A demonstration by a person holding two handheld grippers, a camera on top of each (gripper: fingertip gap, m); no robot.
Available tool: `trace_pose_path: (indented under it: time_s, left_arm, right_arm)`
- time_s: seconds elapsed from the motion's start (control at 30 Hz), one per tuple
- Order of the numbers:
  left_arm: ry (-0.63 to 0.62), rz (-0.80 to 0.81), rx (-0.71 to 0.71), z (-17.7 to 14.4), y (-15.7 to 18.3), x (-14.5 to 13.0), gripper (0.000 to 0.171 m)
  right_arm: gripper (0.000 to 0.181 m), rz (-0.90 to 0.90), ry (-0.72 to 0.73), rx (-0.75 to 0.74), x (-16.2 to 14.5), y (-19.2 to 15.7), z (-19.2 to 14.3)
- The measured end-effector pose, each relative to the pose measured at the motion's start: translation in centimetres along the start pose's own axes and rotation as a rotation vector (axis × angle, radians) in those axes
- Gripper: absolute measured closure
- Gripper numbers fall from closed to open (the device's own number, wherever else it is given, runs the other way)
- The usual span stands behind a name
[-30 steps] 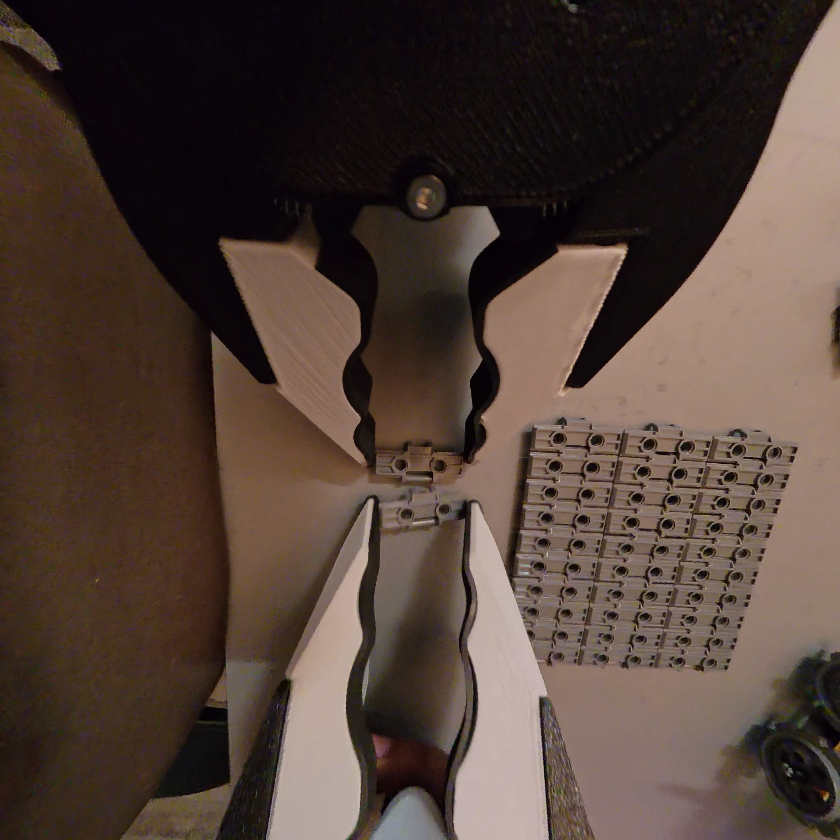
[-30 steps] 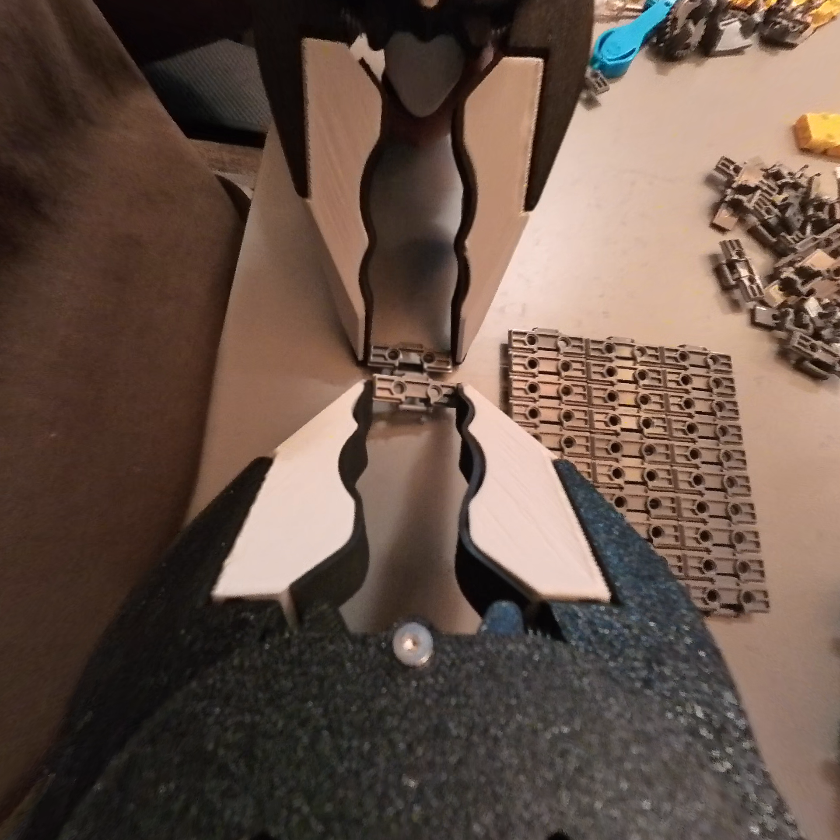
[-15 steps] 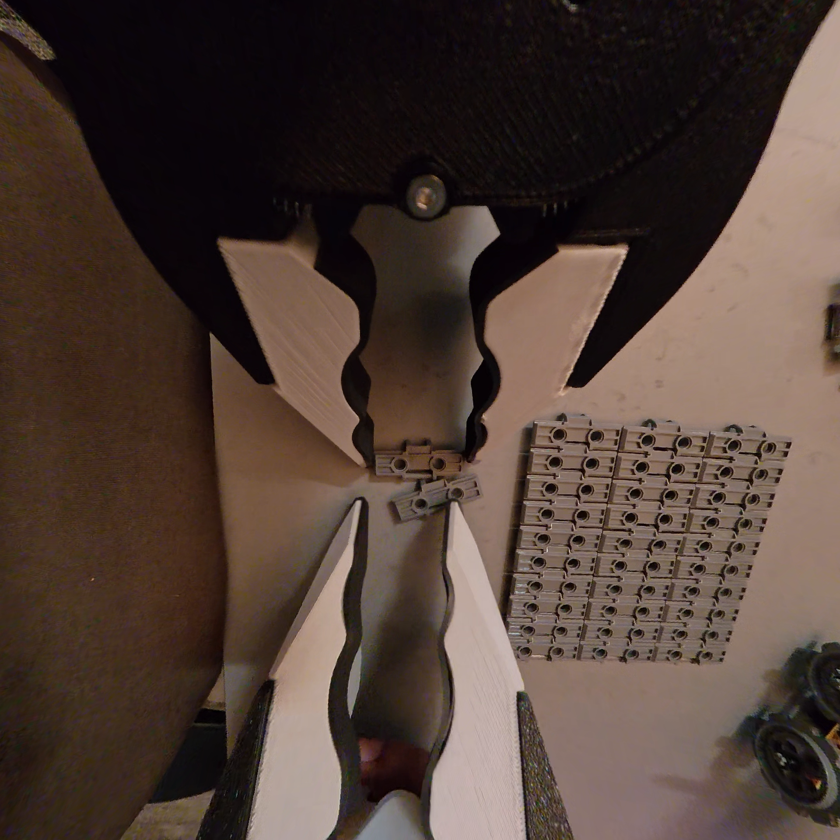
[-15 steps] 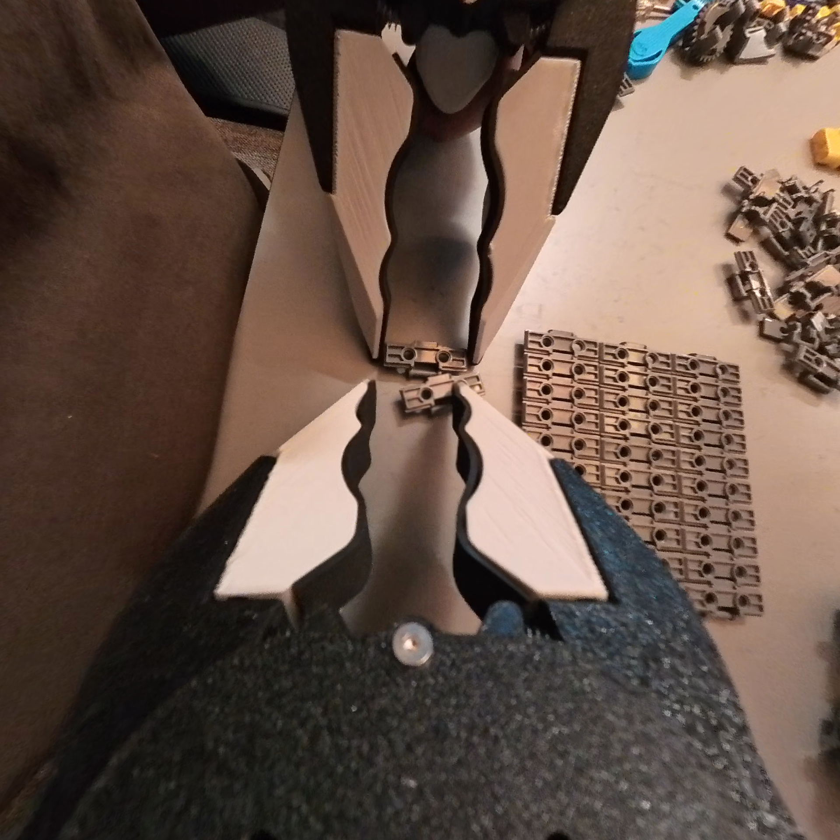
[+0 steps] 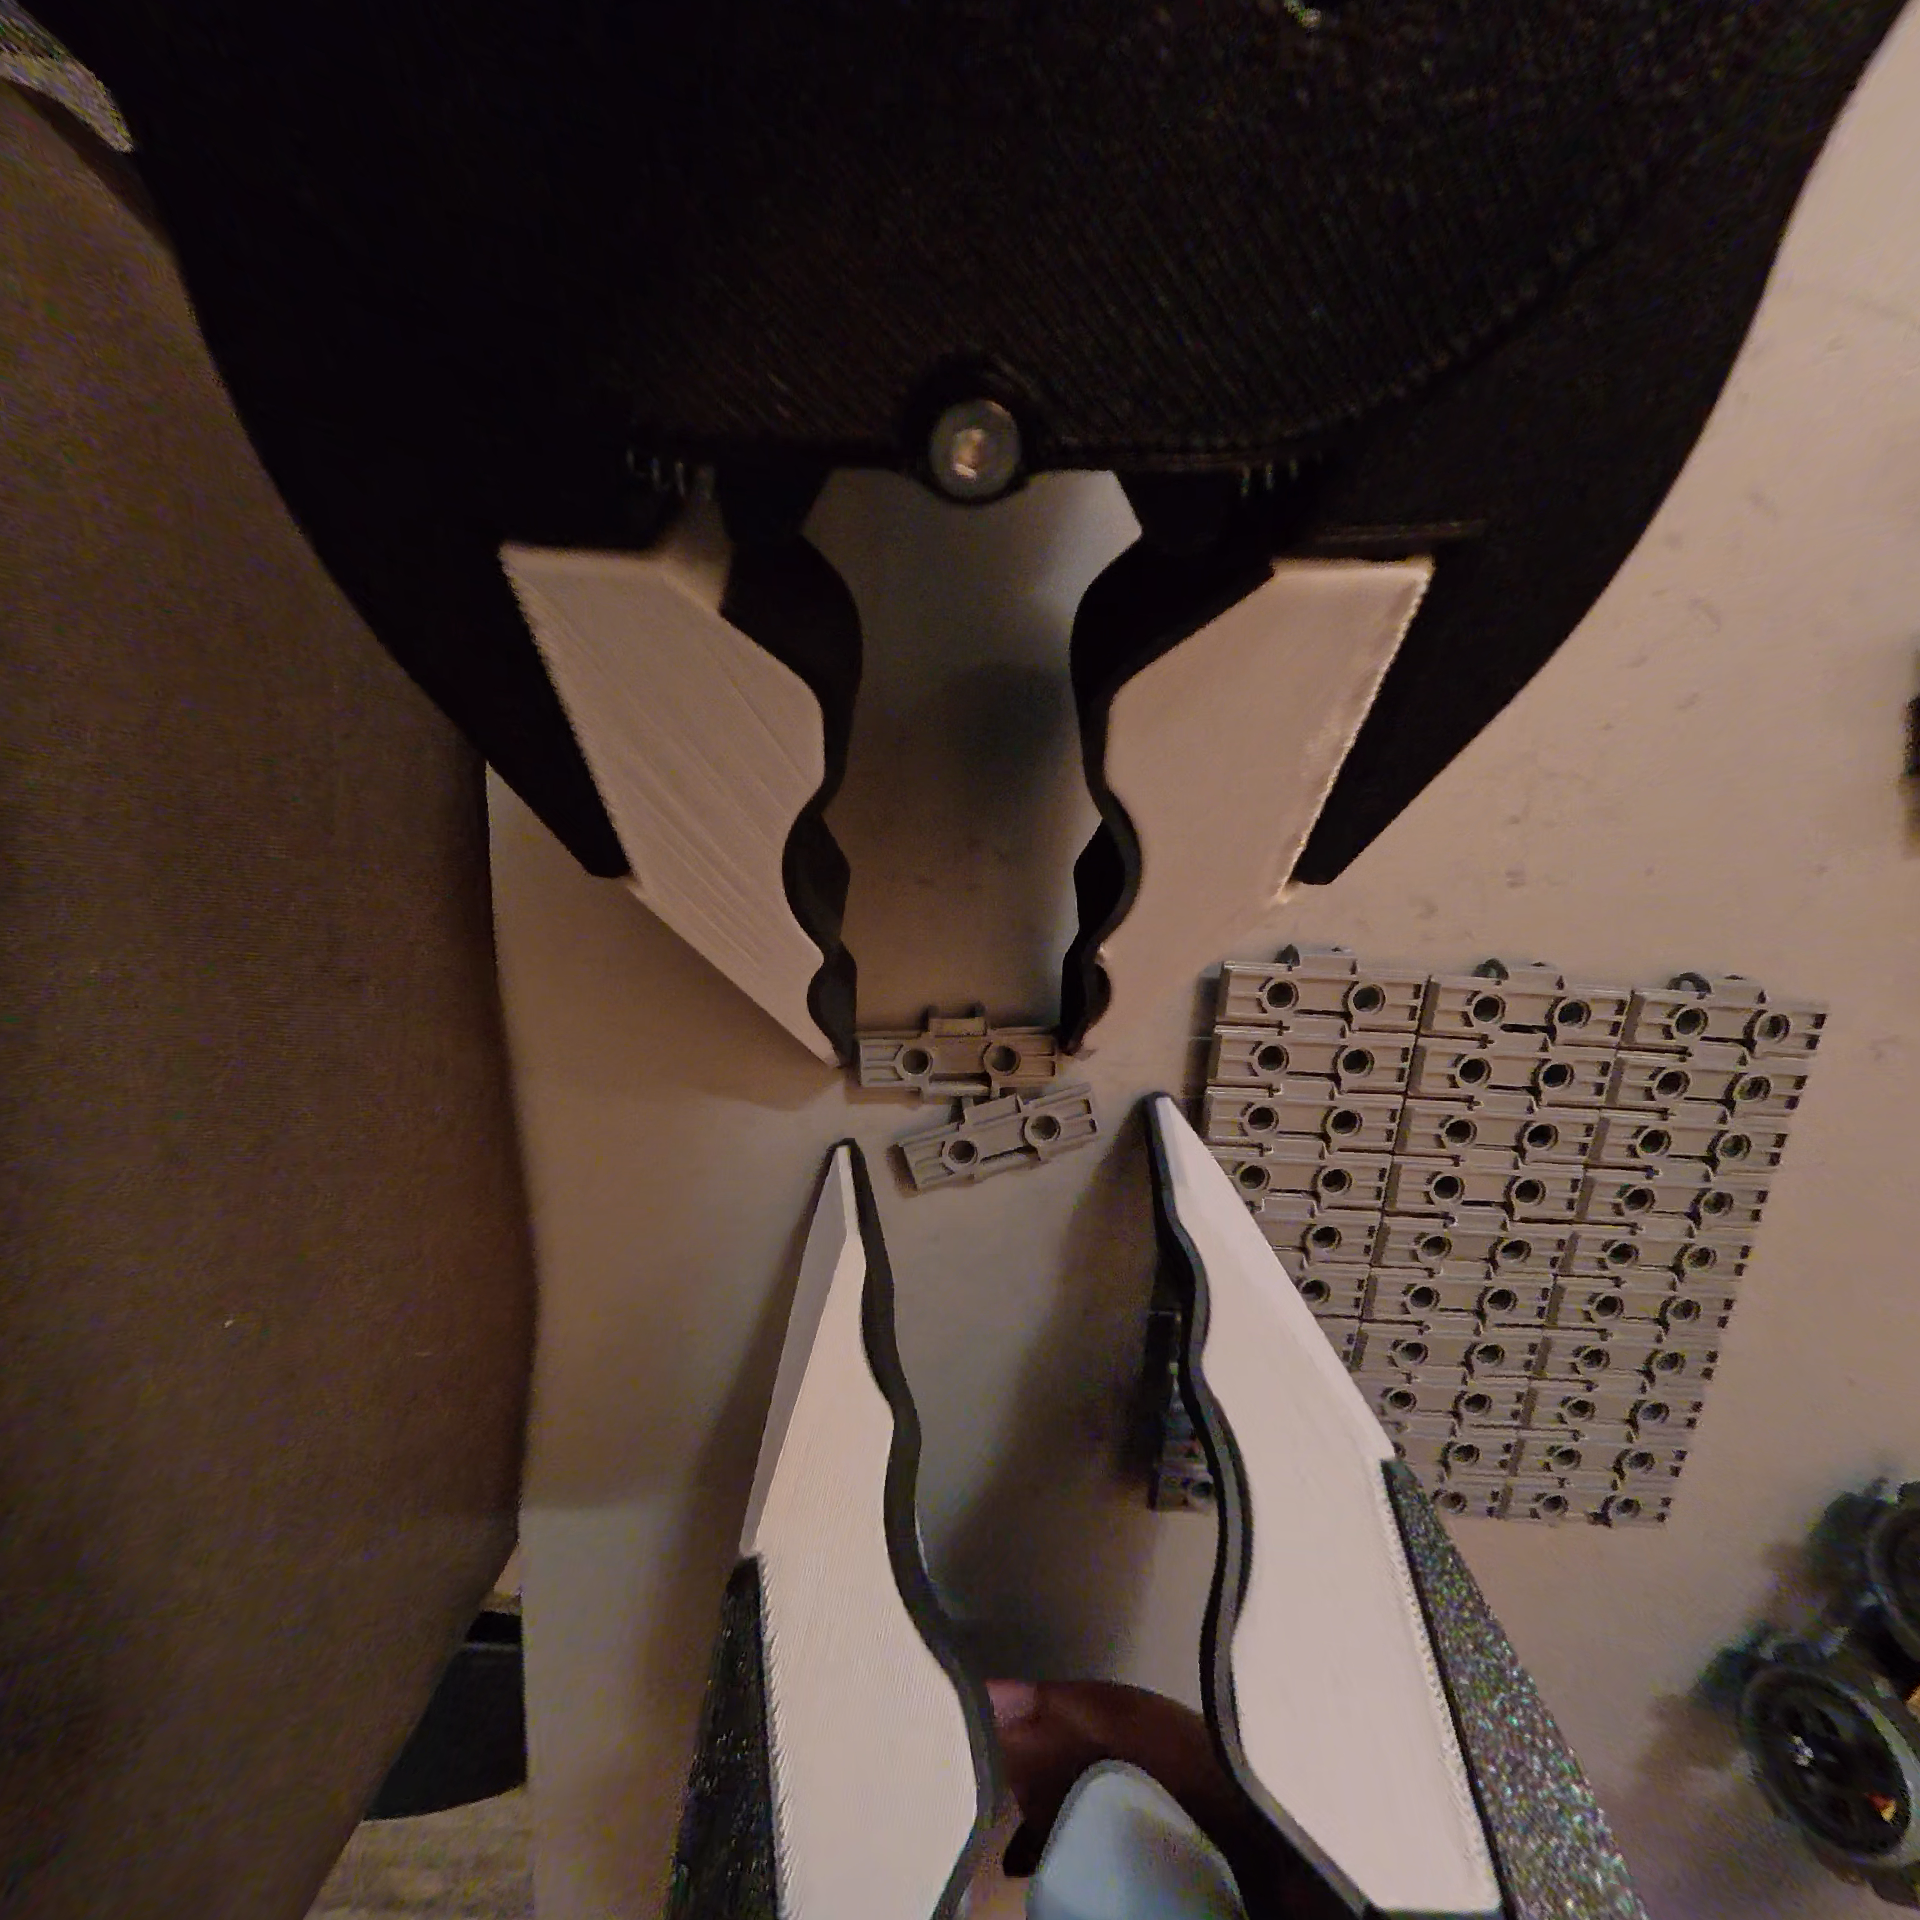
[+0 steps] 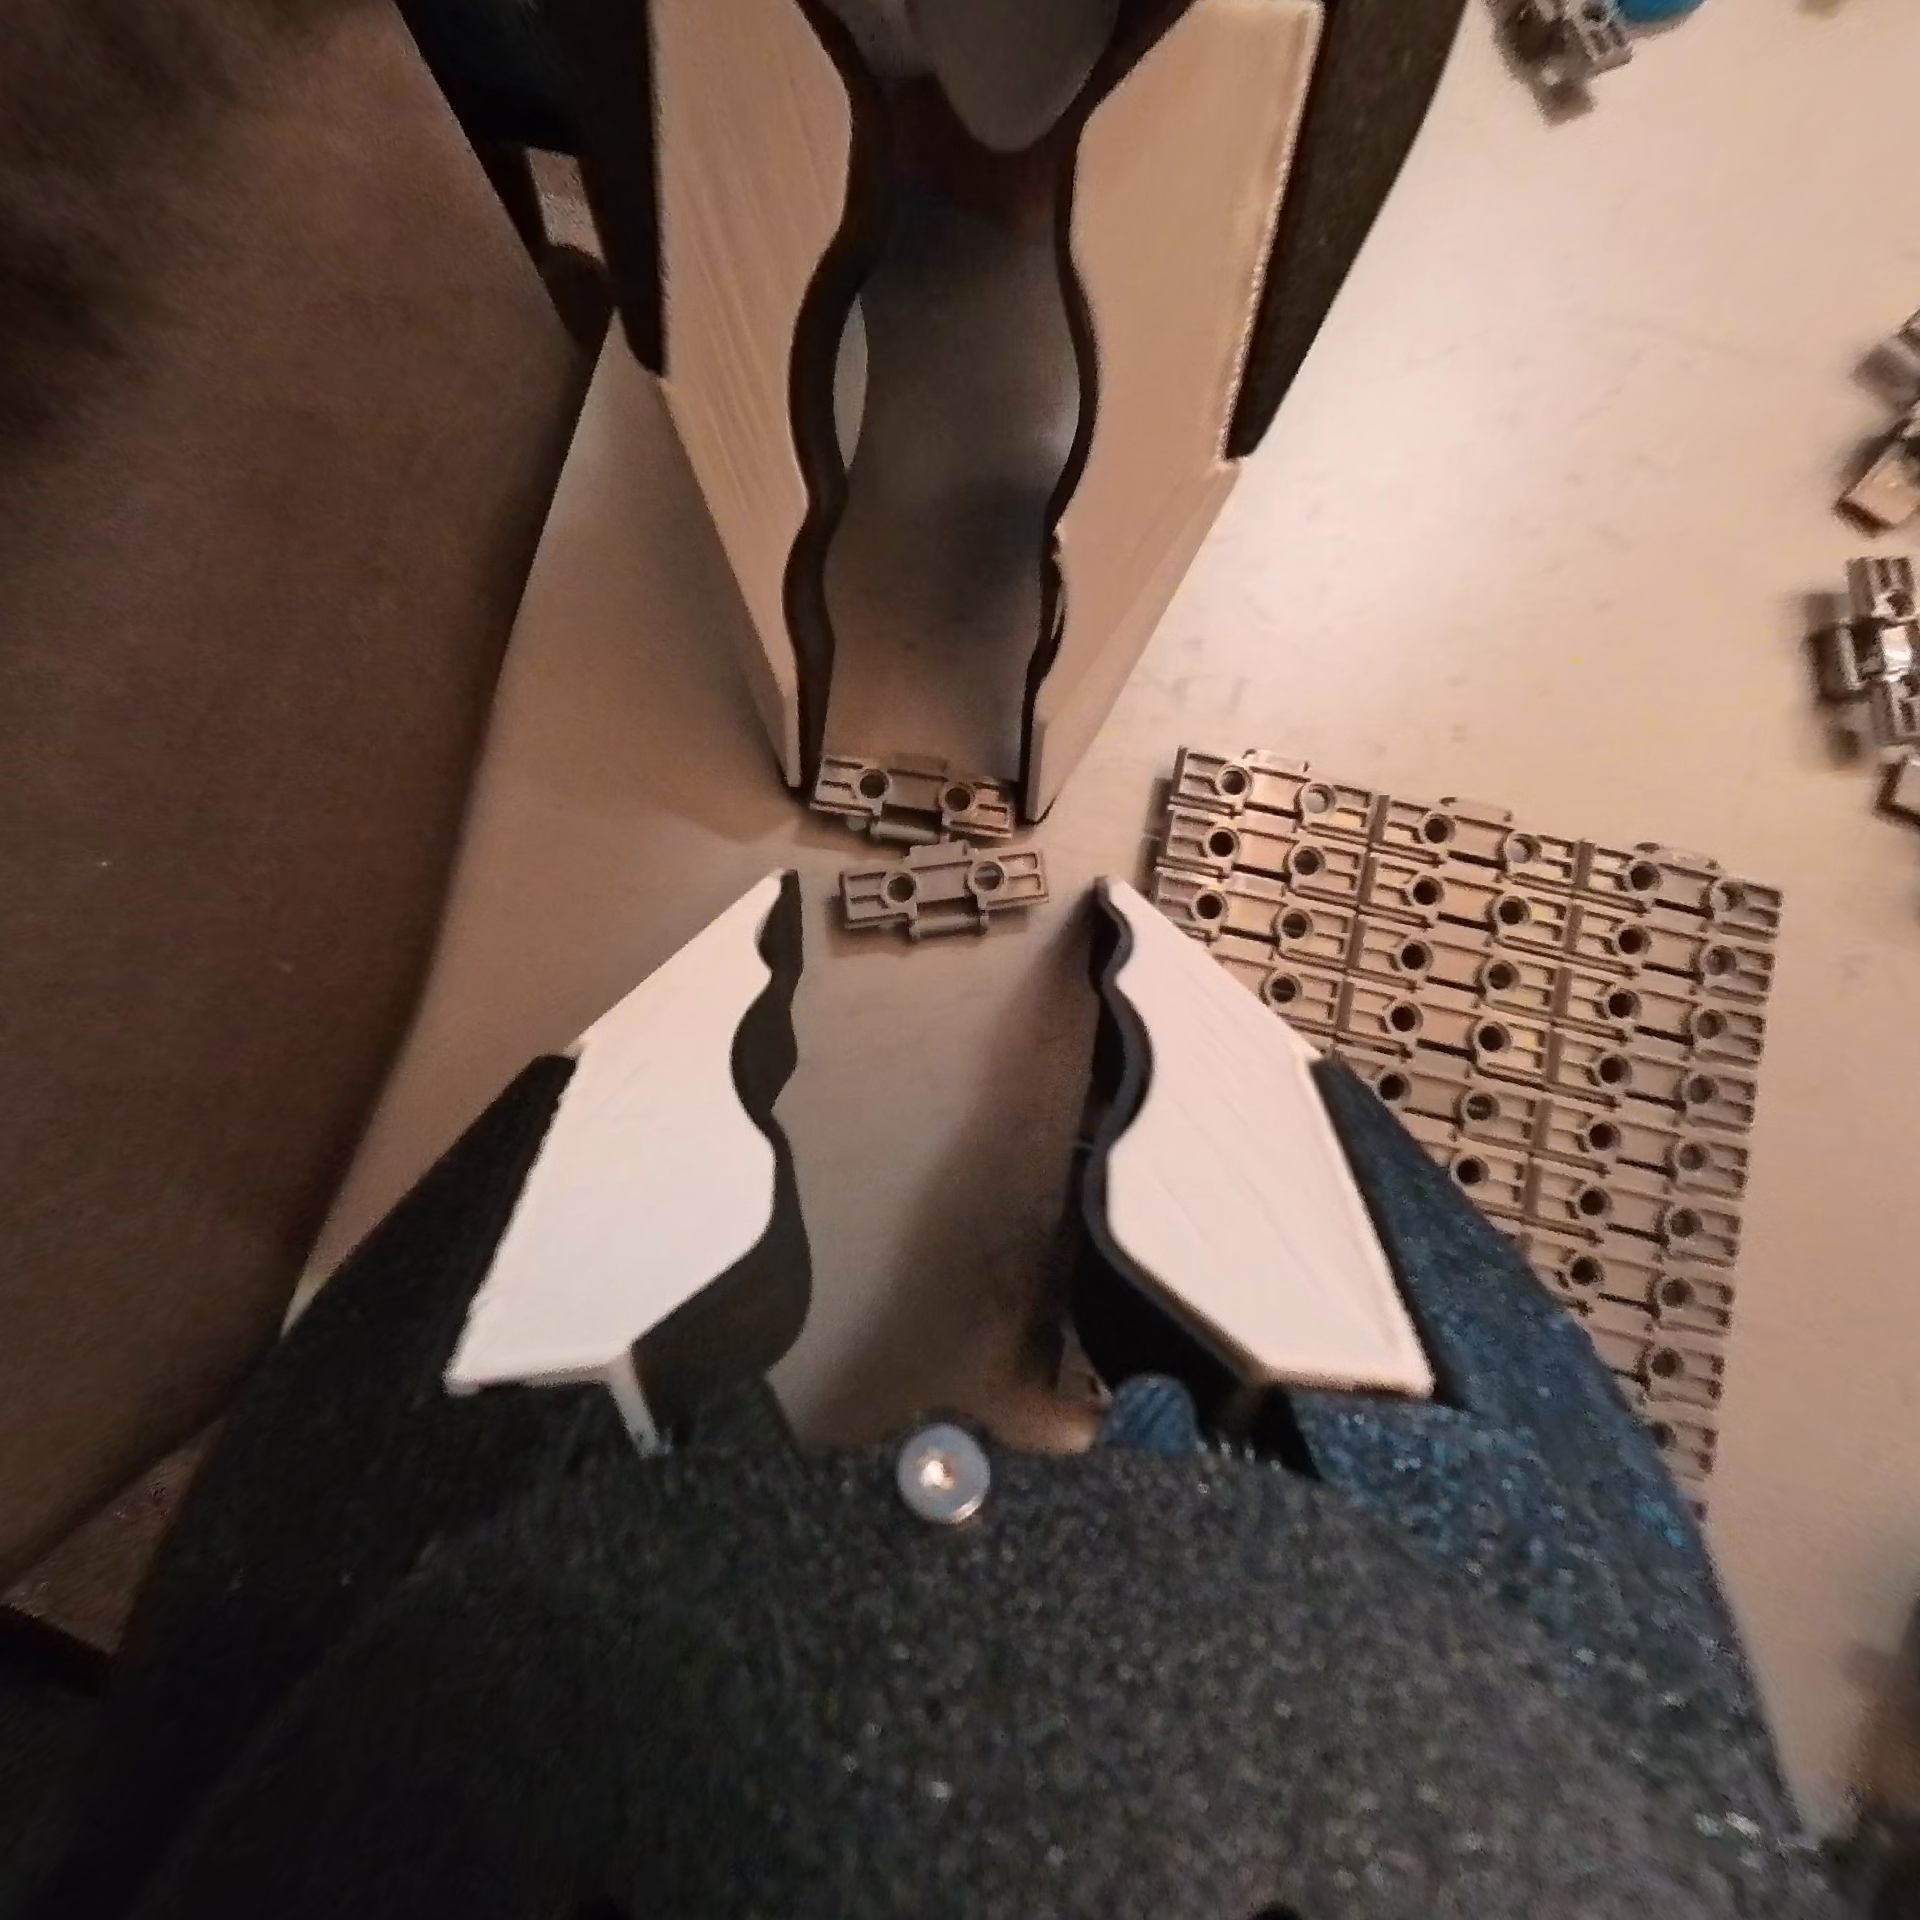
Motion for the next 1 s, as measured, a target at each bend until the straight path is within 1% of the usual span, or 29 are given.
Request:
trace_pose_path:
  time_s: [0.07,0.13,0.23,0.37,0.53,0.67,1.0]
  left_arm:
    - [0.001,-0.003,-0.005,0.0,0.0,0.0,0.133]
    - [0.001,-0.004,-0.005,0.0,0.0,0.0,0.133]
    - [0.000,-0.002,-0.003,0.0,0.0,0.0,0.133]
    - [-0.001,0.001,0.004,0.0,0.0,0.0,0.133]
    - [-0.002,0.004,0.020,0.1,0.0,0.1,0.133]
    - [-0.001,0.003,0.025,0.1,0.1,0.2,0.133]
    - [-0.001,0.003,0.033,0.2,0.2,0.3,0.133]
  right_arm:
    - [0.138,-0.007,0.016,0.009,0.0,0.0,0.0]
    - [0.142,-0.004,0.023,0.006,-0.1,-0.1,-0.1]
    - [0.142,0.024,0.033,-0.004,-0.5,-0.3,-0.3]
    - [0.142,0.070,0.064,-0.058,-0.8,-0.3,-0.8]
    - [0.142,0.095,0.127,-0.070,-0.2,-1.0,-0.9]
    - [0.142,0.088,0.104,-0.094,0.0,-1.2,-0.2]
    - [0.141,0.130,0.077,-0.112,0.0,-1.3,0.1]
Point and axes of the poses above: each gripper's, where its closed fingertips meet, z out along the fingers, x out of its top, y = z × x across the jaws, the point moved 4 cm from there along -z, back along the fingers, and after that the axes turned 11 degrees about -y, right-handed, at the moved point
